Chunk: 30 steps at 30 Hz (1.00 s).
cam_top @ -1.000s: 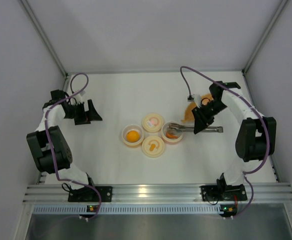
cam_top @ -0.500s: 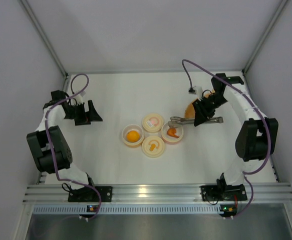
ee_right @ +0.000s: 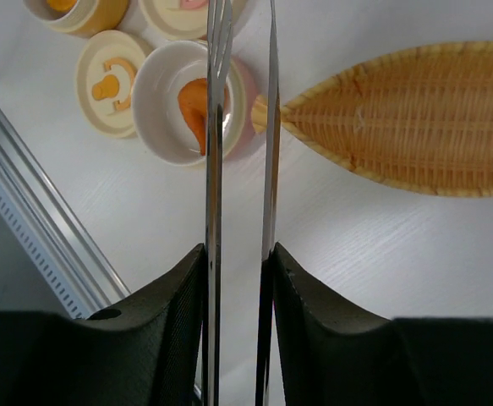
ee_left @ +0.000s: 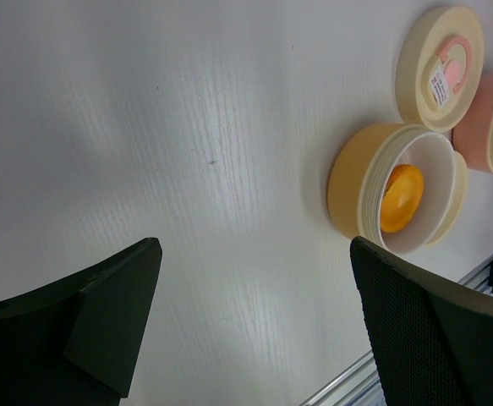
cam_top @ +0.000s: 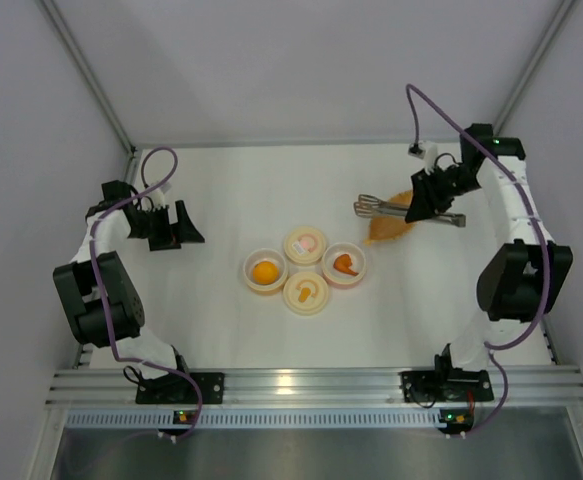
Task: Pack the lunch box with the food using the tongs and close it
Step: Place the clamp at the center of the board.
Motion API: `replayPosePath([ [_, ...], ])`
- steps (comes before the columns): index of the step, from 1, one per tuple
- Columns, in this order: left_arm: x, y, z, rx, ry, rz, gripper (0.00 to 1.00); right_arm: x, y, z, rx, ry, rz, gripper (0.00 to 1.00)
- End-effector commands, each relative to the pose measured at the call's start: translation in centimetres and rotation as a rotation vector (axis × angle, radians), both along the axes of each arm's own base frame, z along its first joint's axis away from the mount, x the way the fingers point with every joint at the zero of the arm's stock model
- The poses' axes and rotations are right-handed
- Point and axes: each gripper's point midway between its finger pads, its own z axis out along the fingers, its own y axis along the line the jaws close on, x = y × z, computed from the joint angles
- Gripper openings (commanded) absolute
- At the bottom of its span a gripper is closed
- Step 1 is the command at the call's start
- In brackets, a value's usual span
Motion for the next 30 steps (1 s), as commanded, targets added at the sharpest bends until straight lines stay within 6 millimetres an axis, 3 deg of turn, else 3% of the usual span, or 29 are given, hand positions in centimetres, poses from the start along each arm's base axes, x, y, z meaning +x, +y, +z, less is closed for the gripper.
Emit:
replayPosePath([
  [1,0.5,0.3,1.8,0.029,-0.078,-0.013,0.98,-1.9,-3.1,1.7,0.066,0.096,-0.142,0.34],
  [8,1.1,0.3,2.5,0.032,-0.11,-0.017,0.98,0.9,-13.0,-0.2,0.023,0.02,-0.477,0.34],
  [12,1.2,0.3,2.6,0.034,-0.113,-0.015,0.98,1.2,-17.6,-3.3,-0.071,0.022,-0.621,0.34],
  [18,0.8,0.5,2.4,0.058,-0.105,-0.013,0.98,2.6,-21.0,-6.0,-0.172,0.003,-0.737,0.32],
  [25,0.7,0.6,2.1,0.057,-0.098,0.0,0.98,4.6,-23.1,-8.9,-0.231,-0.027,-0.771,0.31],
  [30,0.8,0.6,1.8,0.052,-0.089,0.002,0.98,5.3,-23.3,-10.6,-0.232,-0.032,-0.733,0.36],
])
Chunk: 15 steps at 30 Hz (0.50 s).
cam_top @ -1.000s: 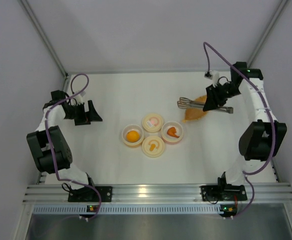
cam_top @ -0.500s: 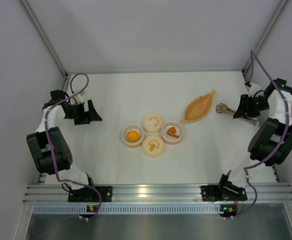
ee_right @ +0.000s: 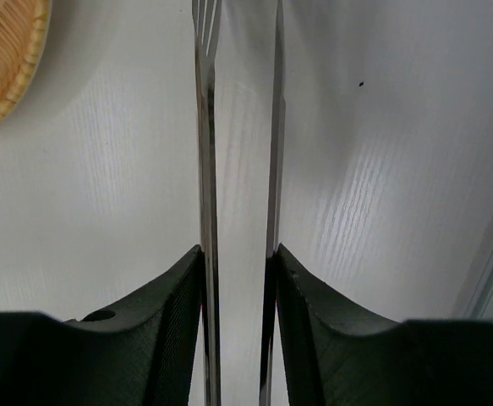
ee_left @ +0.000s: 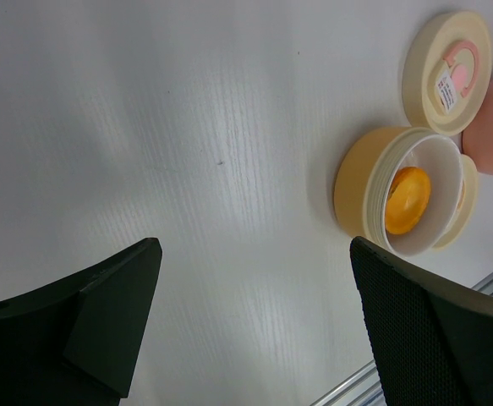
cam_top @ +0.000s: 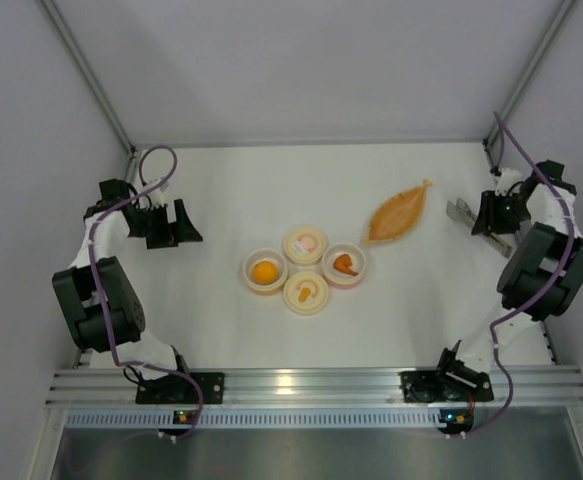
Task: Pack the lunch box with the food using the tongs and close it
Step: Place the clamp at the center of the board.
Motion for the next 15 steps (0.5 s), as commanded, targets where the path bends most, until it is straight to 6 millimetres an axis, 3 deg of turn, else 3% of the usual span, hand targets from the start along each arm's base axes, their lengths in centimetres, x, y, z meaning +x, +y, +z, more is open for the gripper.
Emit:
replayPosePath([
  [1,0.7,0.2,1.0,0.012,-0.055,-0.006,0.98,2.1,-1.4,-0.7,-0.048,-0.072,0.025,0.37],
  [8,0.6,0.2,0.8,0.014,-0.05,-0.006,0.98,1.1,-1.3,-4.3,-0.047,-0.002,0.061,0.37],
  [15,0.7,0.2,0.6,0.012,-0.046,-0.007,0.98,0.5,-1.4,-5.9,-0.084,0.032,0.081,0.4],
])
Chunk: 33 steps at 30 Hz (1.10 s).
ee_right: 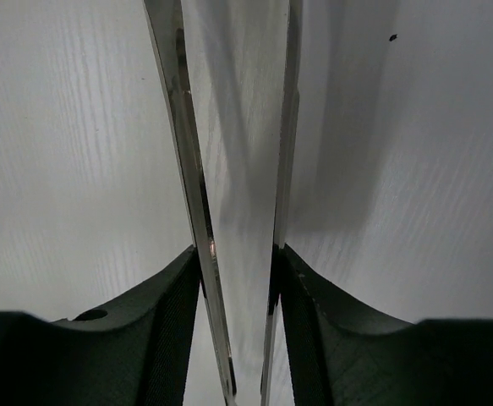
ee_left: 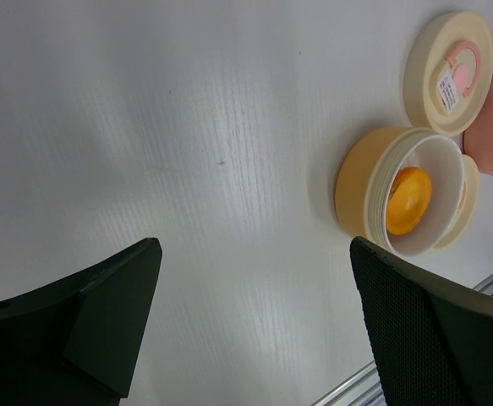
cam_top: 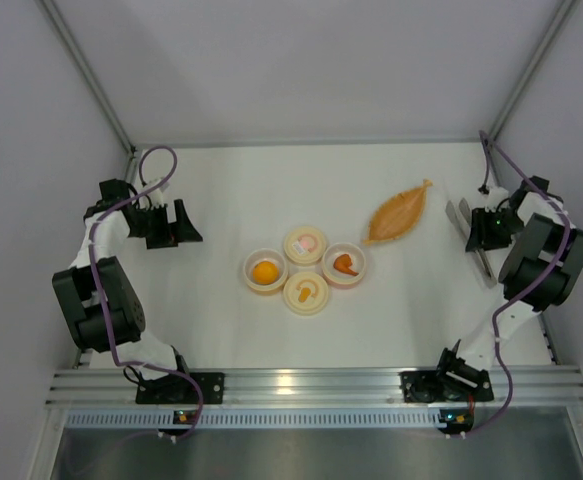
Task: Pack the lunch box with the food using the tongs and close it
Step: Place the clamp at the center of the board.
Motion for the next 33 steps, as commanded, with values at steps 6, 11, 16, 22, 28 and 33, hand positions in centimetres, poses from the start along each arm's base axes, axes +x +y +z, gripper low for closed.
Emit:
replayPosePath([
  [6,0.5,0.1,0.5,0.01,-0.042,-0.011,0.98,1.7,-0.7,-0.3,-0.093,-0.054,0.061,0.46],
  [11,0.5,0.1,0.6,0.015,-0.045,-0.015,0.98,1.3,-0.2,-0.4,-0.1,-0.043,0.078,0.57],
  [16,0.2,0.2,0.6,0.026,-0.047,-0.019,0.98,0.9,0.0,-0.5,-0.105,-0.03,0.087,0.62],
  [22,0.1,0.2,1.1,0.035,-0.064,-0.026,0.98,1.0,0.3,1.5,-0.101,-0.057,0.098,0.95],
  [28,0.2,0.1,2.0,0.04,-0.09,-0.047,0.98,2.0,0.8,6.9,-0.09,-0.151,0.124,0.99],
  [33,-0.1,-0.2,3.0,0.051,-0.133,-0.102,0.98,3.0,2.5,13.9,-0.048,-0.29,0.162,0.99],
])
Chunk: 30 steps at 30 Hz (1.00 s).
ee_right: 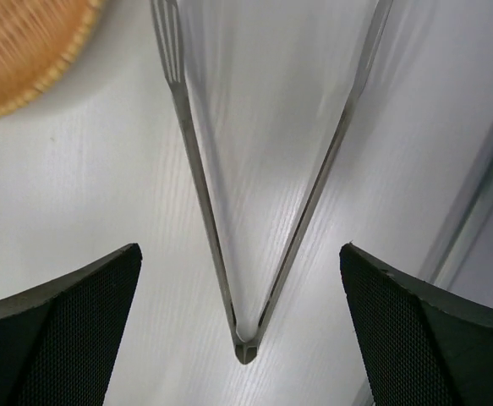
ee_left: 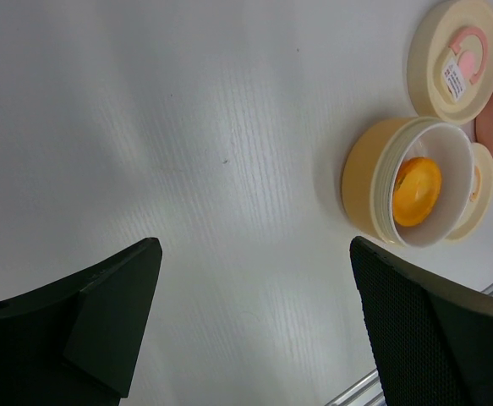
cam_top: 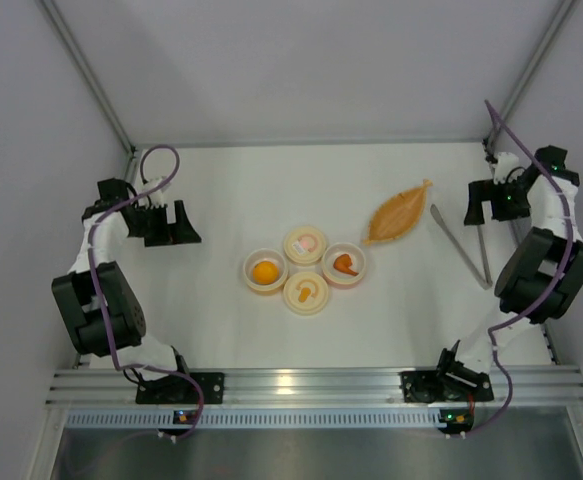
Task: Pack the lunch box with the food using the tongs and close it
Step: Place the clamp at the center of the board, then pick up the box lid from the center of the board.
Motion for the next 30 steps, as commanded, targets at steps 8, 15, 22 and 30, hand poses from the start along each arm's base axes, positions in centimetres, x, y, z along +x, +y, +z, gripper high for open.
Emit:
replayPosePath([
  [8,-0.4,-4.3,3.8,0.251,-0.205,-0.294,0.98,-0.6,8.1,13.1,0.118,-0.265,0.176,0.99],
  [15,0.9,-12.4,4.3,0.471,-0.28,-0.547,0.93,-2.1,14.1,11.8,0.186,-0.233,0.265,0.98],
  [22,3.8,-17.9,4.3,0.308,-0.145,-0.613,0.76,-3.6,16.4,11.4,0.253,-0.199,0.324,0.87],
  [30,-3.1,-22.8,4.5,0.328,-0.349,-0.927,0.59,-7.7,17.8,9.7,0.281,-0.161,0.456,0.7],
])
